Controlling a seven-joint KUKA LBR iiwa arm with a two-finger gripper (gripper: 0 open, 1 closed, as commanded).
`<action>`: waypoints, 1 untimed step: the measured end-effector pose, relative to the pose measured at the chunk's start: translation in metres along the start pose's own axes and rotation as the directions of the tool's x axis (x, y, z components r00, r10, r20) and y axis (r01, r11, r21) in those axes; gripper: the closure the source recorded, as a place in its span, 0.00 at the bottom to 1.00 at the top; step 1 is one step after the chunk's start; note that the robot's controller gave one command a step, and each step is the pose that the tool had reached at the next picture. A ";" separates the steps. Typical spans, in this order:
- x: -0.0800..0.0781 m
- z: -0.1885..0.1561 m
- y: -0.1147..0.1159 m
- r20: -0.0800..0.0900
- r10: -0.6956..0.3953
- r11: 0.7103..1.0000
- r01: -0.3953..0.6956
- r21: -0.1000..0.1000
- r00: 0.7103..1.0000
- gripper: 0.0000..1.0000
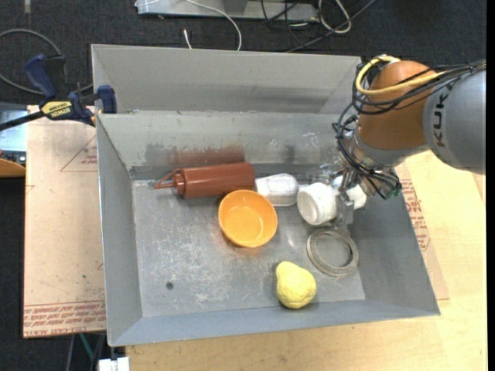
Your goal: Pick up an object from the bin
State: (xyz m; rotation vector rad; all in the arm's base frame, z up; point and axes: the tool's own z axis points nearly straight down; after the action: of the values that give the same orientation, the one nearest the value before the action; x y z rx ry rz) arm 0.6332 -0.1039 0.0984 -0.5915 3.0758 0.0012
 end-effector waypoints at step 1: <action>-0.001 -0.027 0.000 0.003 0.000 1.000 0.000 0.002 1.000 1.00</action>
Offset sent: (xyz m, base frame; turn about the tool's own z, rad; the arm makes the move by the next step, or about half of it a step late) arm 0.0006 0.0005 0.0854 -0.0003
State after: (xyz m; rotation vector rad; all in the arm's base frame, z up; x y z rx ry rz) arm 0.6341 -0.1037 0.1250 -0.5911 3.0729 -0.0003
